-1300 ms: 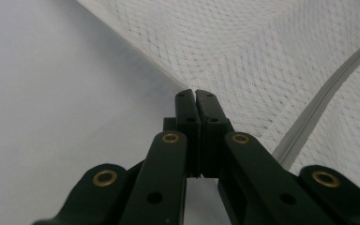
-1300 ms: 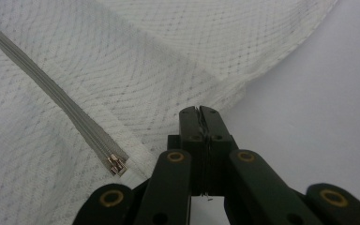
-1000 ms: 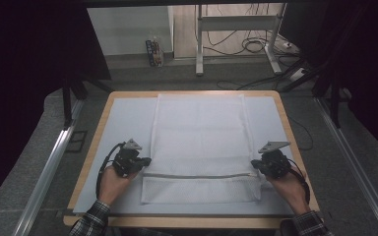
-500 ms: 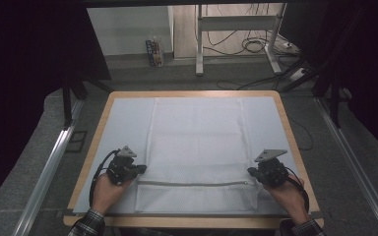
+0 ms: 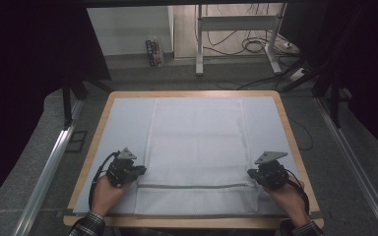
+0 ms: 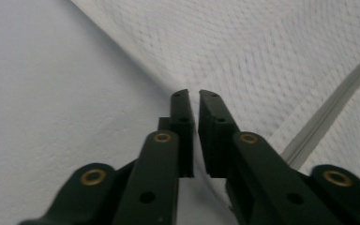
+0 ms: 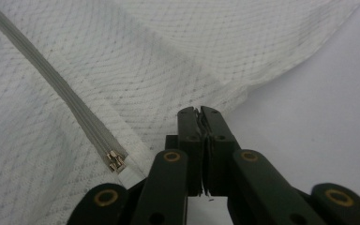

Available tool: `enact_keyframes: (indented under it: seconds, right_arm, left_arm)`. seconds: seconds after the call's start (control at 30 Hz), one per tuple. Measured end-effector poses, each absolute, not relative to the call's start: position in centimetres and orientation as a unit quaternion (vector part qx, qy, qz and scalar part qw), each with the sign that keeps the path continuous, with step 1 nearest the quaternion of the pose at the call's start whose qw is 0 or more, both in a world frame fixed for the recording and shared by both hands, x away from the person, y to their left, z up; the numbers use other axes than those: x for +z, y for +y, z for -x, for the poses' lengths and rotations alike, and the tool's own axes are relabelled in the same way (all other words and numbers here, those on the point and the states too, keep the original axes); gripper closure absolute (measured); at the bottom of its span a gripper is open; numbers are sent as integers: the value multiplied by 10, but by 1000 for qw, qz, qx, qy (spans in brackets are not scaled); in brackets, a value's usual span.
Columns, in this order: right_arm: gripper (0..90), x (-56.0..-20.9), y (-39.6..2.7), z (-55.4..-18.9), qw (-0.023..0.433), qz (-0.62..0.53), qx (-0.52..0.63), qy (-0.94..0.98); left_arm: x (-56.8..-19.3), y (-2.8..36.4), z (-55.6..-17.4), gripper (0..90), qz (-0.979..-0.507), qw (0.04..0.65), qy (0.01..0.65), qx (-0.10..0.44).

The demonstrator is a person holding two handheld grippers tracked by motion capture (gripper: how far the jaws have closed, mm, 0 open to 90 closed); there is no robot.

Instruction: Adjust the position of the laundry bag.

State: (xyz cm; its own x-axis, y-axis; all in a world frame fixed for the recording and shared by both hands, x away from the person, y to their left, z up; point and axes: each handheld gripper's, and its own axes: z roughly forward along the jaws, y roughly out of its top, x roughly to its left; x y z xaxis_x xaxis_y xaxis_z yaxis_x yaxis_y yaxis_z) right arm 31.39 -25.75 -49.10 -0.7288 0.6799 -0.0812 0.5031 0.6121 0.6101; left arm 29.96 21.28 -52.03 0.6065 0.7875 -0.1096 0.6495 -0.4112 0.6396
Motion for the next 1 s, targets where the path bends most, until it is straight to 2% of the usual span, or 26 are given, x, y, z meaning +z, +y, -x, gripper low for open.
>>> enact_keyframes:
  seconds: [0.03,0.07,0.1,0.13,0.17,0.23,0.27,0.3,0.33,0.37,0.63,0.73,0.83,0.87,1.0]
  right_arm:
    - [787,-490,-258,-314,160,-334,291,882]
    - [787,-490,-258,-314,160,-334,291,882]
    - [737,-489,-258,-314,164,-333,296,880]
    - [737,-489,-258,-314,164,-333,296,880]
    - [683,-488,-257,-314,168,-330,298,880]
    - [658,-488,-257,-314,168,-329,299,880]
    - [599,-489,-256,-313,170,-328,301,879]
    - [599,-489,-256,-313,170,-328,301,879]
    - [572,-488,-256,-312,171,-326,302,879]
    - [544,-488,-256,-312,172,-325,303,879]
    - [283,-487,-255,-306,189,-323,320,870]
    - [253,-487,-255,-304,187,-324,322,869]
    - [162,-486,-255,-300,181,-323,341,864]
    - [162,-486,-255,-300,181,-323,341,864]
    - [83,-487,-257,-295,175,-321,354,861]
  left_arm:
    - [-520,214,-299,761,-831,334,432,111]
    - [-520,214,-299,730,-831,334,432,111]
    - [-520,214,-298,700,-829,337,433,111]
    - [-520,214,-297,700,-827,338,435,111]
    - [-520,214,-294,640,-827,340,432,114]
    - [-520,214,-293,616,-827,343,431,116]
    - [-520,214,-290,568,-826,345,430,119]
    - [-520,214,-290,533,-826,345,430,119]
    - [-520,214,-289,533,-823,349,431,122]
    - [-520,214,-287,491,-822,351,431,127]
    - [-518,214,-277,255,-816,360,428,149]
    - [-517,215,-273,206,-814,362,427,154]
    - [-517,215,-269,128,-812,366,428,152]
    - [-516,215,-268,128,-811,364,432,152]
    - [-515,214,-263,35,-811,356,437,155]
